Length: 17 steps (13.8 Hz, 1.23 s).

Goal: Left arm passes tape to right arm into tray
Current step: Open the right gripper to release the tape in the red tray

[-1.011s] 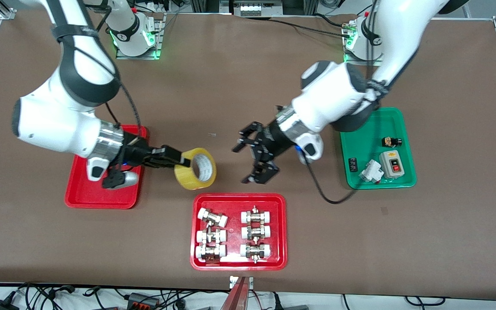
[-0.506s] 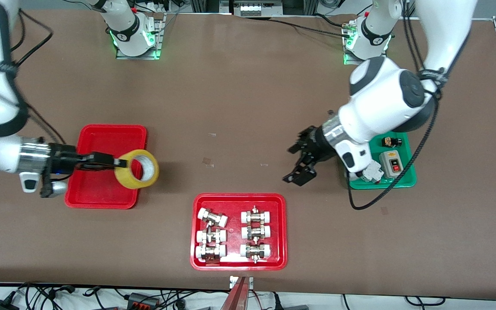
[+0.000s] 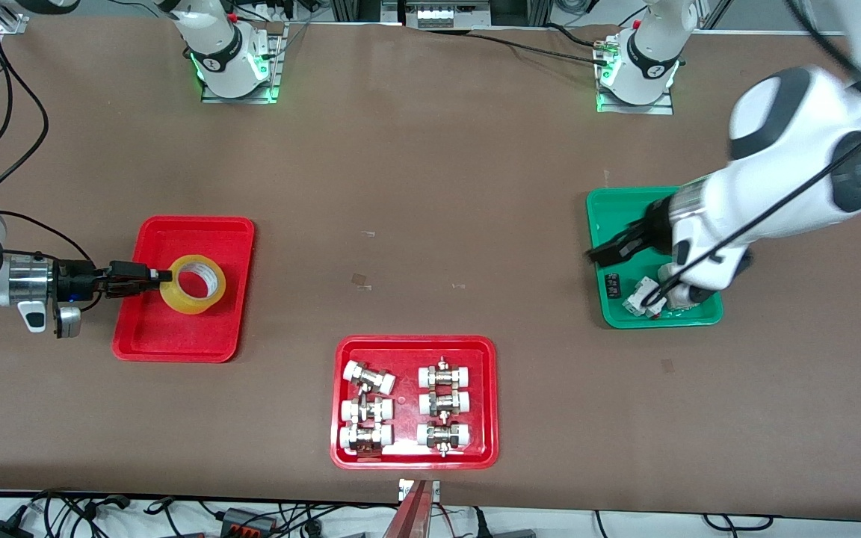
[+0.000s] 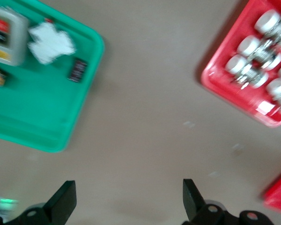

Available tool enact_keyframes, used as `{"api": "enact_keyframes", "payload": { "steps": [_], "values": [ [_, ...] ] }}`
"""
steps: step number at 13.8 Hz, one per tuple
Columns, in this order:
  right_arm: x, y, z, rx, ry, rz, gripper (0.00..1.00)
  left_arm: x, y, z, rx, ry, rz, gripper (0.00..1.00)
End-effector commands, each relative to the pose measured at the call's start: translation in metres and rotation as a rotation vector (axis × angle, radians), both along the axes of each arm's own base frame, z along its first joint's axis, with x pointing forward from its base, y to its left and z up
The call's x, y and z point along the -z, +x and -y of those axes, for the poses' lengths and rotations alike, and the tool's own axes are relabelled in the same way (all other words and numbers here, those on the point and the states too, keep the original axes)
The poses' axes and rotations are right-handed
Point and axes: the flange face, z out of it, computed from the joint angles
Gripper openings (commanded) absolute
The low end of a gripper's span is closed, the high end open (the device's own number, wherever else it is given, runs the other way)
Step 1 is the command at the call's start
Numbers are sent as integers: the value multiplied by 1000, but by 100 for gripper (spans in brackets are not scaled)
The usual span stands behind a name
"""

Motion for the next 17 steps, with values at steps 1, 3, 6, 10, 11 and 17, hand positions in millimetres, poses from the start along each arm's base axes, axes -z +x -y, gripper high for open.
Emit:
{"api": "enact_keyframes", "payload": {
  "steps": [1, 3, 6, 10, 11, 17],
  "values": [
    [14, -4, 2, -52, 36, 16, 0, -23, -26, -25, 208, 154, 9, 100],
    [22, -6, 2, -74, 22, 15, 2, -27, -37, -28, 310, 267, -2, 100],
    [27, -2, 6, -135, -92, 49, 75, -23, -42, -28, 340, 271, -19, 100],
    [25, 8, -4, -260, -252, 113, 100, -9, -83, -9, 360, 373, 0, 100],
    [21, 12, -6, -292, -294, 133, 100, -8, -89, -7, 361, 388, 3, 100],
    [-111, 33, -52, -411, -689, 226, 100, -7, -85, -28, 399, 369, -4, 100]
  ]
}}
